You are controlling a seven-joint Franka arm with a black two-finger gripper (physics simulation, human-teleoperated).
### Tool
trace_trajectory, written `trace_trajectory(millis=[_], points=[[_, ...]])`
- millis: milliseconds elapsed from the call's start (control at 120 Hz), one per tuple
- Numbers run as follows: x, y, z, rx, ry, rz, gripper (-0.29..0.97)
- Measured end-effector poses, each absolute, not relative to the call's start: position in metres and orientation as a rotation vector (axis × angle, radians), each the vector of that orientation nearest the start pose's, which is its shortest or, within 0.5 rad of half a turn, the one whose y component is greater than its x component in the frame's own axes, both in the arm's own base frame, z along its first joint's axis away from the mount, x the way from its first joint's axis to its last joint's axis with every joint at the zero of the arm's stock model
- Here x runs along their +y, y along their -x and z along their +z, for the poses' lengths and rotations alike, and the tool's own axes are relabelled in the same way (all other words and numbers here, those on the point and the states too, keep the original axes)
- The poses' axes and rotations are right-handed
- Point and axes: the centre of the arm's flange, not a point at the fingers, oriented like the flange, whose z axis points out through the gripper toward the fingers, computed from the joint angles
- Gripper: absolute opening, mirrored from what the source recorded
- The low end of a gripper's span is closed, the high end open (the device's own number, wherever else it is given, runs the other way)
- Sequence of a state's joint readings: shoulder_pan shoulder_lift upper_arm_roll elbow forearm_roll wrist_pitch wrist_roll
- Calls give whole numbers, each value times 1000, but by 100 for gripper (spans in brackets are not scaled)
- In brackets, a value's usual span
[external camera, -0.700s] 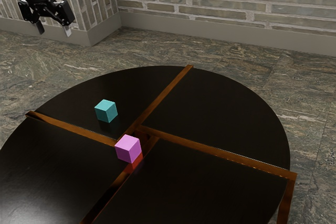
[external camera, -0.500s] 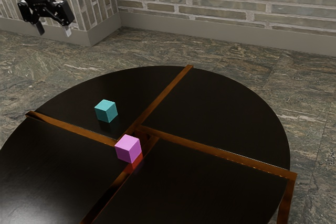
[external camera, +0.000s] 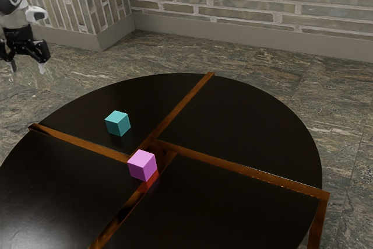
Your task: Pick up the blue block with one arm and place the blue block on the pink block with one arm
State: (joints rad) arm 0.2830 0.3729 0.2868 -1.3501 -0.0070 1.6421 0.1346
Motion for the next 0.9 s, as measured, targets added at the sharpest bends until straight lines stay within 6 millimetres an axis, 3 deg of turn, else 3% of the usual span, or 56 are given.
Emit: trace_trajectory(millis=[158,300,417,700,817,900], points=[[336,-600,427,-545,3048,132,68],[305,-628,390,-321,3124,23,68],[282,-641,383,-203,3175,-64,68],[275,-651,372,-68,3192,-143,68],[247,-663,358,32,3228,-139,68],[239,-667,345,55,3250,-122,68]])
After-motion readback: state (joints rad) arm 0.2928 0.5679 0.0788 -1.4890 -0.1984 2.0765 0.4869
